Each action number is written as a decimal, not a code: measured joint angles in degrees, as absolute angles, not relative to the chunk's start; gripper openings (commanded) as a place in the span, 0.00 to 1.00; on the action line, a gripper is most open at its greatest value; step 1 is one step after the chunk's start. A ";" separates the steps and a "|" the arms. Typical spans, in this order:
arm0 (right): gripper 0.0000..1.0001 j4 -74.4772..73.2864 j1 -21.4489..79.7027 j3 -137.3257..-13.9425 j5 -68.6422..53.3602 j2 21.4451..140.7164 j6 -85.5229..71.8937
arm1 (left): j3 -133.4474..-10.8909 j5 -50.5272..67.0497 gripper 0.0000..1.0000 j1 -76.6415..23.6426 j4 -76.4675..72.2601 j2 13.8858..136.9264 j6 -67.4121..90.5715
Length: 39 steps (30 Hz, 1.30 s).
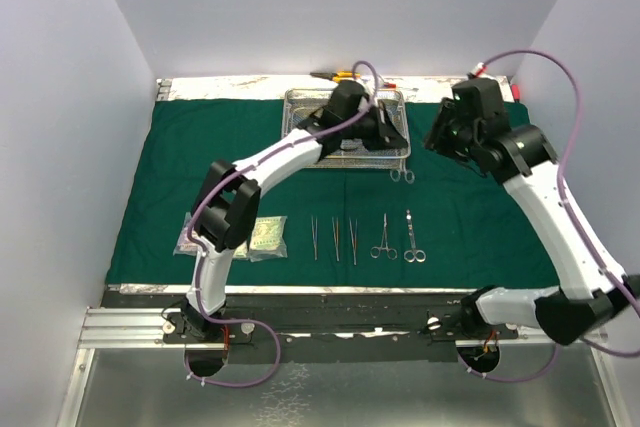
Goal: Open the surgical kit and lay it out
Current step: Place the medical item in the surgical kit.
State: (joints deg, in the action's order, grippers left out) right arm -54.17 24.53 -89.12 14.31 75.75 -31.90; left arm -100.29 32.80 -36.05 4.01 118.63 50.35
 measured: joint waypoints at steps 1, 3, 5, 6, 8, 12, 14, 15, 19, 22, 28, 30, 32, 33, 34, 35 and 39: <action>0.50 -55.81 24.53 -88.58 16.16 73.87 -33.47 | -99.24 31.79 0.00 -38.30 3.16 118.21 50.52; 0.50 -58.35 24.53 -87.20 19.22 70.17 -36.49 | -97.38 30.13 0.00 -42.30 1.28 118.02 51.51; 0.50 -60.40 24.53 -85.27 21.45 66.02 -39.31 | -95.66 28.29 0.00 -45.69 -0.67 118.21 53.21; 0.50 -61.28 24.51 -84.18 22.06 63.81 -40.51 | -94.80 27.53 0.00 -47.37 -1.93 118.32 54.13; 0.50 -62.37 24.51 -81.73 22.87 59.31 -42.09 | -93.10 25.65 0.00 -50.76 -5.23 118.78 55.83; 0.50 -65.52 24.51 -77.14 23.24 51.18 -43.99 | -91.24 21.19 0.00 -55.96 -11.35 120.90 58.52; 0.50 -67.44 24.51 -76.60 23.24 48.58 -44.58 | -90.39 19.16 0.00 -58.06 -13.89 122.19 59.48; 0.51 -68.05 24.51 -76.60 23.24 47.64 -44.91 | -90.21 18.22 0.00 -59.02 -15.31 123.22 59.88; 0.51 -70.17 24.51 -76.60 23.24 45.50 -45.41 | -90.17 15.75 0.00 -61.52 -19.70 127.57 61.32; 0.51 -71.13 24.51 -76.60 23.24 44.75 -45.45 | -89.56 14.02 0.00 -62.50 -21.32 129.86 61.49; 0.51 -73.34 24.51 -76.60 23.24 43.46 -45.47 | -89.38 11.11 0.00 -62.81 -23.20 131.94 60.97; 0.51 -73.52 24.51 -76.60 23.24 43.11 -45.47 | -89.38 10.28 0.00 -62.76 -23.77 132.40 60.55; 0.51 -73.69 24.51 -76.60 23.24 42.94 -45.50 | -89.38 9.50 0.00 -62.70 -24.25 132.94 60.14; 0.51 -73.73 24.51 -76.60 23.24 42.92 -45.50 | -89.38 9.32 0.00 -62.70 -24.40 133.32 59.90; 0.51 -73.76 24.51 -76.60 23.24 42.92 -45.52 | -89.38 9.21 0.00 -62.72 -24.40 133.64 59.72; 0.51 -73.82 24.51 -76.60 23.24 42.92 -45.58 | -89.38 9.15 0.00 -62.74 -24.40 134.02 59.44; 0.51 -73.84 24.53 -76.58 23.22 42.92 -45.71 | -89.38 9.06 0.00 -62.74 -24.69 135.02 59.07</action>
State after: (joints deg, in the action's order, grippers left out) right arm -73.84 24.53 -76.58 23.22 42.92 -45.71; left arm -89.38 9.06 -62.74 -24.69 135.02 59.07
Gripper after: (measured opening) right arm 0.508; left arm 0.013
